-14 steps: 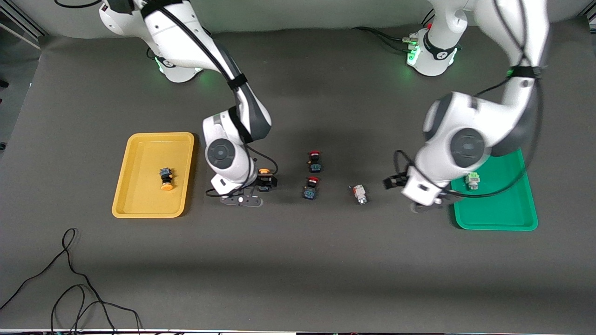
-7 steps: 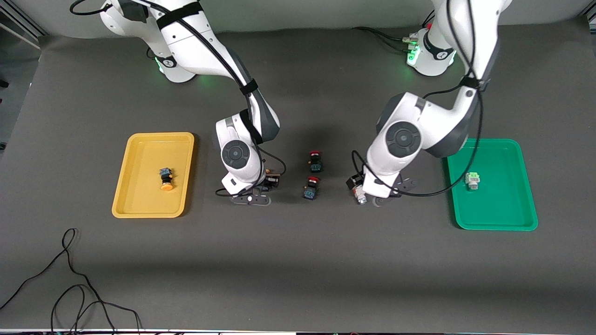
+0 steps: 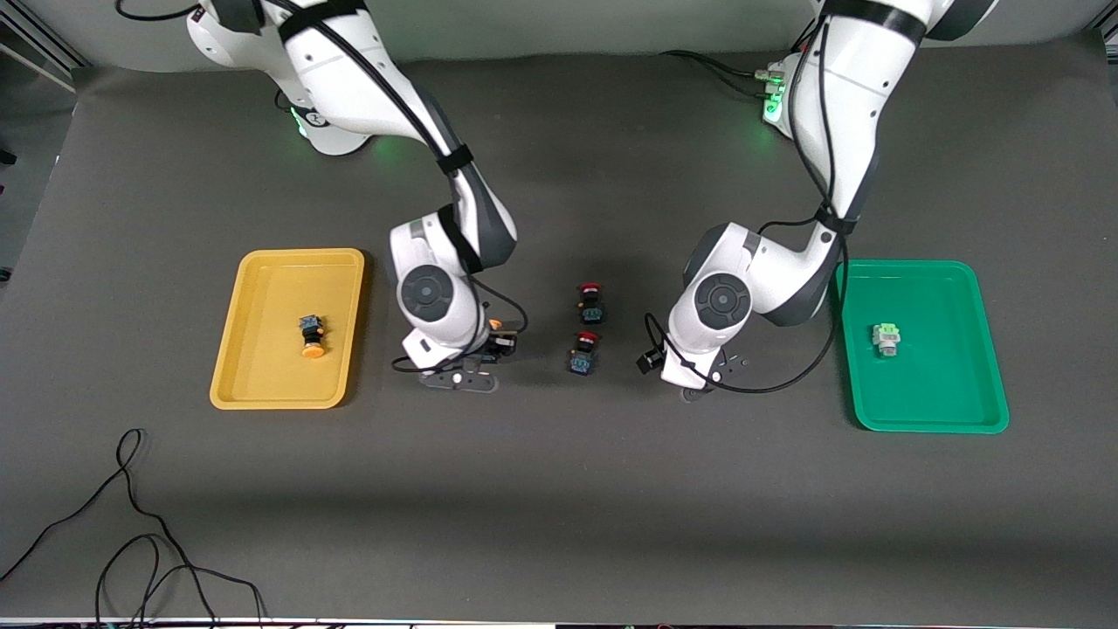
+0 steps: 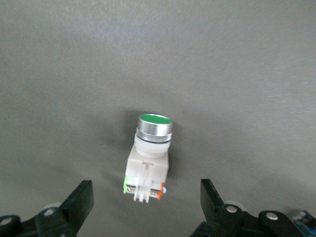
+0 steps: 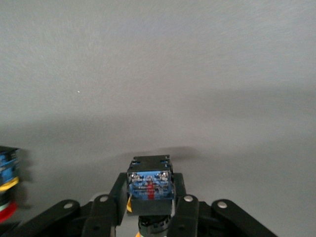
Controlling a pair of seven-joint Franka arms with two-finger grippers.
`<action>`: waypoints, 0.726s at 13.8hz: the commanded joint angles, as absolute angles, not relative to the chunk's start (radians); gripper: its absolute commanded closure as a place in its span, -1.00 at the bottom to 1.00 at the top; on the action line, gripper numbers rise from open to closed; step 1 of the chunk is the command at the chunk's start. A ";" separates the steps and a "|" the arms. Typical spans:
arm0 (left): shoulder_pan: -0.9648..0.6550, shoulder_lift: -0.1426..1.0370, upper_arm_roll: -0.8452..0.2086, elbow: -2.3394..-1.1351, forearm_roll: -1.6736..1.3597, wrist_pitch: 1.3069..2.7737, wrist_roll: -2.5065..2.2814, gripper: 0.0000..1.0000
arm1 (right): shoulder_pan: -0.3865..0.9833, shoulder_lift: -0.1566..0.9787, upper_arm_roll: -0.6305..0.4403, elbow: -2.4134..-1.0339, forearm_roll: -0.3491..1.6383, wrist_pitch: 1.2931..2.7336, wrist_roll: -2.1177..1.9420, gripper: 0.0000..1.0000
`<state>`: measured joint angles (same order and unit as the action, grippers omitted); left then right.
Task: Place green and yellow buttons in trays
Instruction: 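Carry the yellow button to the yellow tray while the left gripper carries green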
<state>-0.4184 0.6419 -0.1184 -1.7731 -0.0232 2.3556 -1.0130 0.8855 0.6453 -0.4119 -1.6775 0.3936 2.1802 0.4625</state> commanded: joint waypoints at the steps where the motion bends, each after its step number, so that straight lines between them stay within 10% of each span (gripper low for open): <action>1: -0.436 0.629 -0.103 -1.787 0.011 2.371 -1.029 -0.75 | 0.868 0.500 -0.483 -1.692 0.402 2.018 0.395 1.00; 6: -0.436 0.632 -0.103 -1.786 0.017 2.372 -1.026 1.00 | 0.867 0.382 -0.742 -1.690 0.406 1.738 0.048 1.00; 10: -0.426 0.588 -0.103 -1.782 0.017 2.341 -1.022 1.00 | 0.858 0.390 -0.905 -1.698 0.400 1.632 -0.240 1.00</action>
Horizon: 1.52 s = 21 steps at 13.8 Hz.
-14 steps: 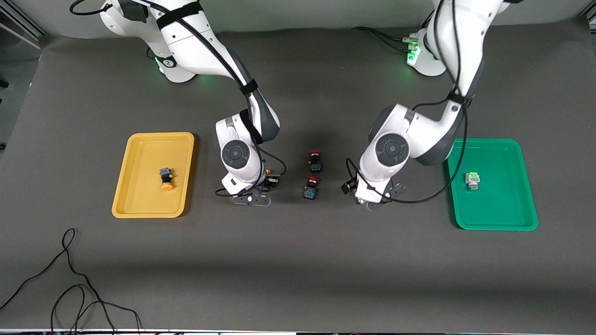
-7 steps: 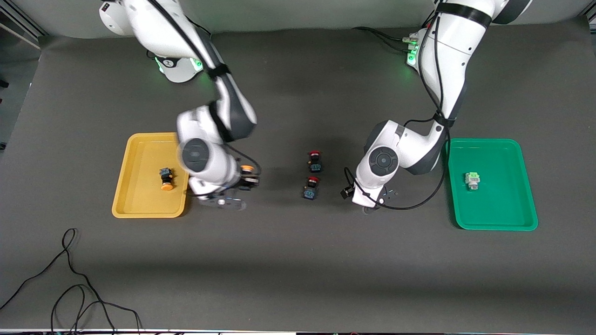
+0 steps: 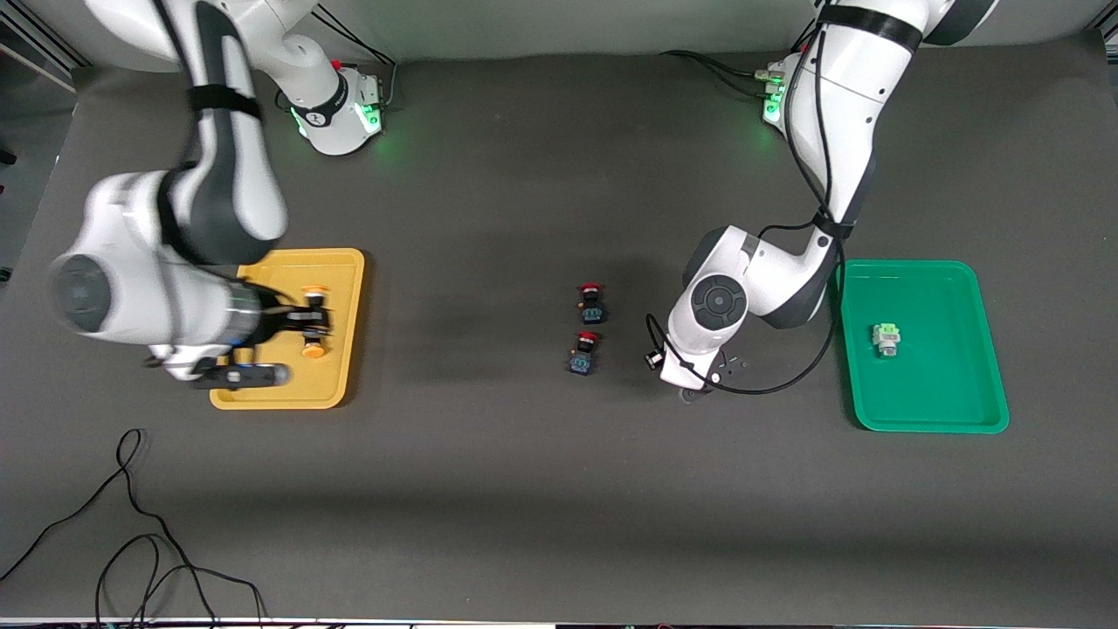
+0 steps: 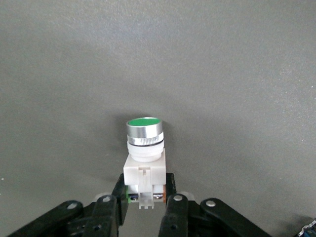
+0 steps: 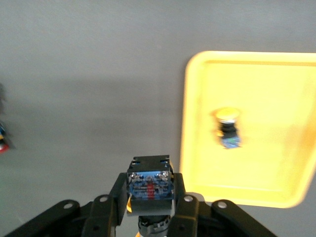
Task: Place green and yellow buttons in trays
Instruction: 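Carry the yellow button to the yellow tray while the left gripper carries green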
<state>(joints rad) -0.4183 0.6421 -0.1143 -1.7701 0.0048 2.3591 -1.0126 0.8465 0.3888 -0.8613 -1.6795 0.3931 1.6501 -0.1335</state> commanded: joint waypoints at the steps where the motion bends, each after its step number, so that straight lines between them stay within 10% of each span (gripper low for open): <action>1: -0.426 0.551 -0.103 -1.781 0.017 2.295 -1.020 1.00 | 0.829 0.399 -0.925 -1.703 0.399 1.632 -0.323 1.00; 12: -0.139 0.173 -0.094 -1.755 0.021 1.674 -0.389 1.00 | 0.687 0.500 -0.917 -2.029 0.414 2.115 -0.769 1.00; 21: 0.362 0.339 -0.095 -1.851 0.112 1.914 0.344 1.00 | 0.695 0.657 -0.900 -2.092 0.749 2.252 -1.020 1.00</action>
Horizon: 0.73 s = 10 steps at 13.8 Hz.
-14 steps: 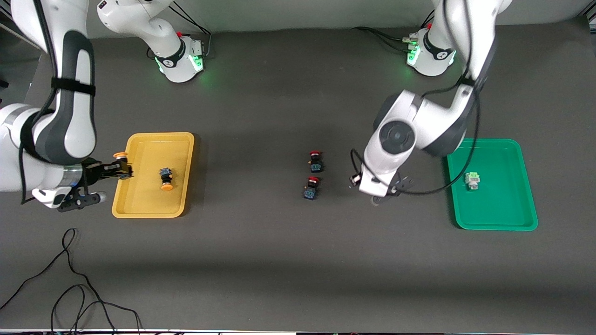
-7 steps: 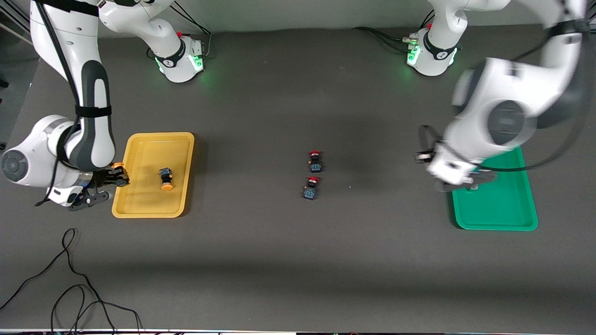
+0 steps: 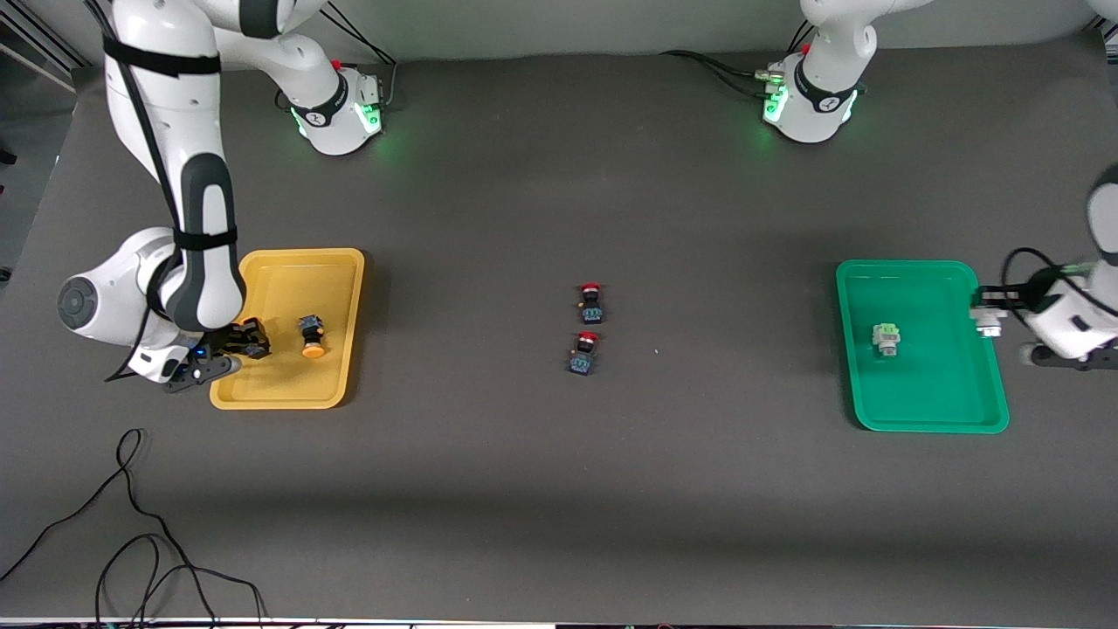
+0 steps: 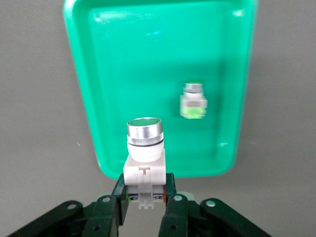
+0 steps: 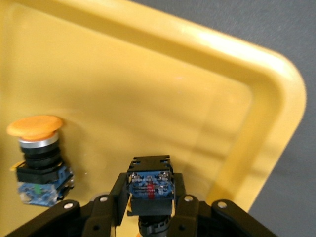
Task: Place green and yellow buttons in trays
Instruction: 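Carry the yellow button to the yellow tray while the left gripper carries green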
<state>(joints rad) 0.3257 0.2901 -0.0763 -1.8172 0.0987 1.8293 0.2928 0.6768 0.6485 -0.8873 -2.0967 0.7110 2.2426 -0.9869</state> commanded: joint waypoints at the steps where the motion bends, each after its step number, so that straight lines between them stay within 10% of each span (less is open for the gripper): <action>1: 0.376 0.372 -0.094 -1.870 0.112 1.969 0.344 1.00 | 0.690 0.652 -0.900 -2.092 0.749 2.246 -1.020 -0.33; 2: 0.383 0.402 -0.095 -1.890 0.112 2.021 0.344 1.00 | 0.689 0.644 -0.902 -2.092 0.749 2.240 -1.011 -0.98; 6: 0.390 0.474 -0.094 -1.914 0.110 2.155 0.341 1.00 | 0.718 0.552 -1.014 -2.045 0.727 2.021 -0.936 -0.99; 10: 0.402 0.525 -0.095 -1.910 0.109 2.227 0.334 -0.60 | 0.739 0.538 -1.166 -1.832 0.655 1.656 -0.801 -0.99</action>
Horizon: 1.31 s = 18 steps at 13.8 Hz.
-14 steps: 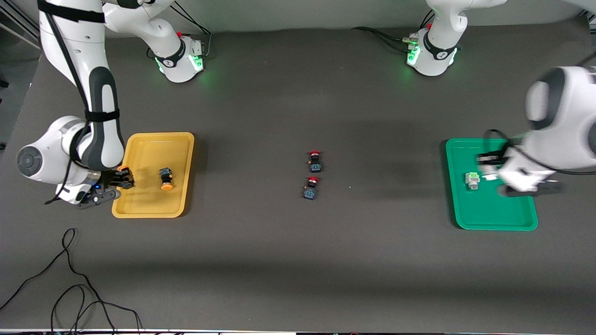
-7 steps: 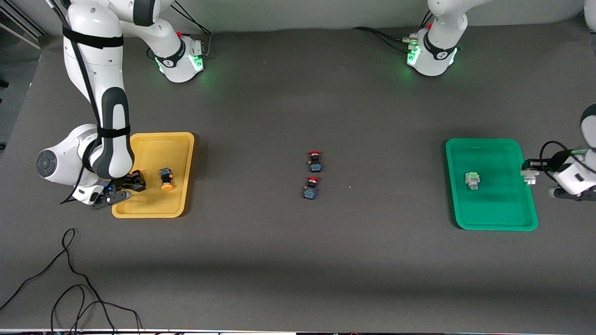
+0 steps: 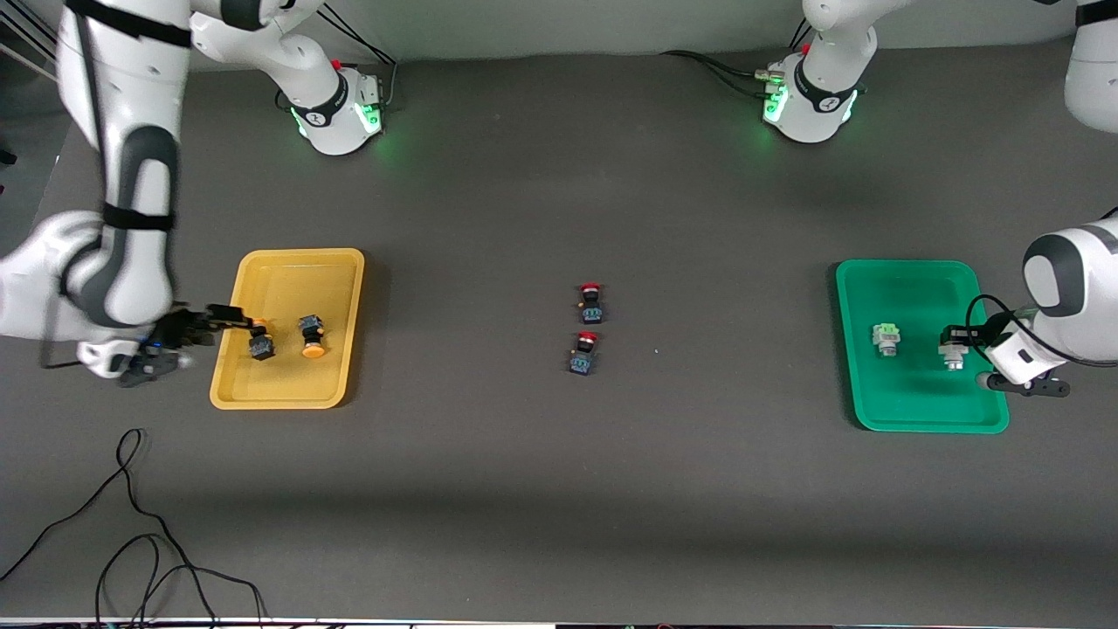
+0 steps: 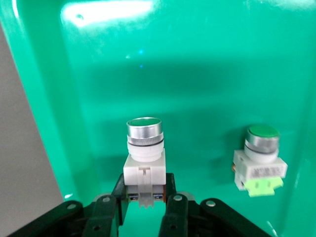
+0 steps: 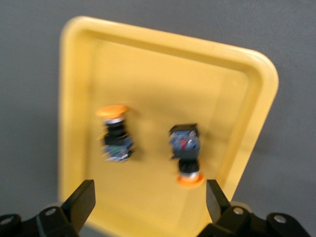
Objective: Place green and yellow buttons in trays
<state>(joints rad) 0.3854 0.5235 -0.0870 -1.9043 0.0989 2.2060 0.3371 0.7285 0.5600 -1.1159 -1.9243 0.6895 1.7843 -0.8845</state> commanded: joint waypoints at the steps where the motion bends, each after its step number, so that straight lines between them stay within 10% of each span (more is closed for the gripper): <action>1: 0.402 0.516 -0.095 -1.905 0.109 2.209 0.331 -0.95 | 0.753 0.538 -1.204 -1.775 0.649 1.578 -0.773 -0.99; 10: 0.350 0.241 -0.104 -1.735 0.101 1.758 0.325 -0.97 | 0.755 0.537 -1.424 -1.249 0.597 1.054 -0.470 -0.99; 18: 0.204 0.052 -0.107 -1.600 0.098 1.513 0.279 -0.97 | 0.862 0.549 -1.424 -1.206 0.594 1.054 -0.349 -0.99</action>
<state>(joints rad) 0.2623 0.0536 -0.1160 -1.6554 0.0961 1.5621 0.3206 0.8369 0.5398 -1.4162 -1.2272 0.6059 1.0587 -0.4023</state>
